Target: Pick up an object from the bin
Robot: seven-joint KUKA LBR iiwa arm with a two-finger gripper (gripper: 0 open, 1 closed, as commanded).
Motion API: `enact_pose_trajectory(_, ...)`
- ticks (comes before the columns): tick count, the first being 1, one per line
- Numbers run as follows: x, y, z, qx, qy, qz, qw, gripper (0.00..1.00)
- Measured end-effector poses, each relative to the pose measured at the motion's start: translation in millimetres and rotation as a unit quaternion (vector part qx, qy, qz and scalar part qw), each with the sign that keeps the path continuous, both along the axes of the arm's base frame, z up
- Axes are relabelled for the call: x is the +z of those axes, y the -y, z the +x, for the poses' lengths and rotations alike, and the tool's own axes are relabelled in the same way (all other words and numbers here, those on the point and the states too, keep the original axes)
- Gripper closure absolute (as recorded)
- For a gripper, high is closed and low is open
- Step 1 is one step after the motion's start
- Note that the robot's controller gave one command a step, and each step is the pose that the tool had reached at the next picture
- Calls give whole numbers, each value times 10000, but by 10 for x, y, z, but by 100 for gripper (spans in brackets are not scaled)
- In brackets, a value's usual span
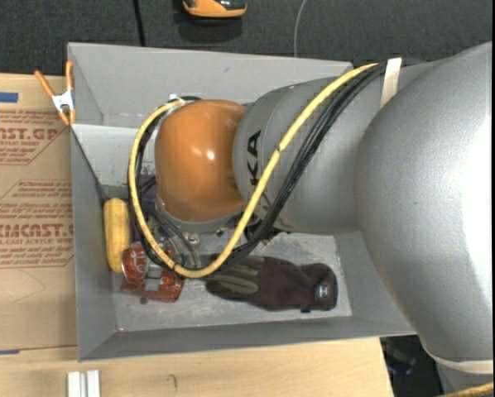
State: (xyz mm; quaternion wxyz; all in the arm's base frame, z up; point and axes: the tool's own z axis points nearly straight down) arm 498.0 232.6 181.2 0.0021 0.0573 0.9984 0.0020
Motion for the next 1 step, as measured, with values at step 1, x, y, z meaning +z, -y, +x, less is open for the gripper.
enact_pose_trajectory(1,476,34,-60,110,-49,-29,9999,100)
